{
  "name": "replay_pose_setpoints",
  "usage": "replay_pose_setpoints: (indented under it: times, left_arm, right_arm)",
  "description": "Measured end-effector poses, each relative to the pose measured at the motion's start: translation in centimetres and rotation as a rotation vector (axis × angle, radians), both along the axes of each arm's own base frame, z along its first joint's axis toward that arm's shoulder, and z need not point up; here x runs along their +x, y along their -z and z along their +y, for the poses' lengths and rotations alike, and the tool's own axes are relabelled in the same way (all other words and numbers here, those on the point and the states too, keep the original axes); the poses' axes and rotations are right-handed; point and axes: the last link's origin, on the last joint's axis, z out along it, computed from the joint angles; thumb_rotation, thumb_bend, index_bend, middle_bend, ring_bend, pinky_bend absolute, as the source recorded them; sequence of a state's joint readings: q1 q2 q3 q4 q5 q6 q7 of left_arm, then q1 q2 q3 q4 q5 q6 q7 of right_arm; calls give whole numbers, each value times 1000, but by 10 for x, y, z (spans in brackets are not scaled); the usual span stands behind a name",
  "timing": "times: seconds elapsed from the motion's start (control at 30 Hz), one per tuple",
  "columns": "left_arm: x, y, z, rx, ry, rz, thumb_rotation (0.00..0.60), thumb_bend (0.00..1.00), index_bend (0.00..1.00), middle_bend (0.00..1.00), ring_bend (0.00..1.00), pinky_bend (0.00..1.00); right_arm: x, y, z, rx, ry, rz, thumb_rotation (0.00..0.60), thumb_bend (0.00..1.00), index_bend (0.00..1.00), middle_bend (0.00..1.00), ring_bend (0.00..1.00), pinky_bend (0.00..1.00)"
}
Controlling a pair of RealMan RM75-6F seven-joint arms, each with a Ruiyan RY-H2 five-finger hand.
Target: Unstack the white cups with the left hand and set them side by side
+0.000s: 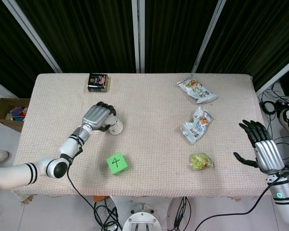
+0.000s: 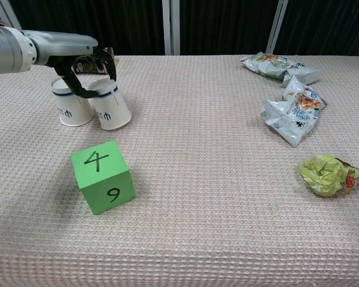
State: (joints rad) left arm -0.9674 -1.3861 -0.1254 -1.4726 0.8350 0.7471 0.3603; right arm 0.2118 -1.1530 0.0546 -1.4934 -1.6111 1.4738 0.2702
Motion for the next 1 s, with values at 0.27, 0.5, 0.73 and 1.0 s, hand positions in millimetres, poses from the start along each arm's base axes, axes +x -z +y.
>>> replay_pose_setpoints:
  times: [0.27,0.5,0.73,1.0]
  left_arm:
    - [3,0,-5,13,25,17,600,343,354,204,162,136]
    - [8,2,-8,22,33,7,600,260,228,183,153,134]
    - [11,-14,-15,60,44,-27,600,238,214,182,153,134]
    - [-30,-79,-36,272,-10,-90,600,237,234,203,154,136]
  right_arm:
    - [-1,-3,4,-9,0,-1,600,158,110,75,0,25]
    - [-1,-4,6,-13,-1,-3,600,158,110,76,0,25]
    - [-1,-9,10,-25,-5,-2,600,158,110,75,0,24]
    - [-10,-19,16,-6,24,65,600,162,110,76,0,25]
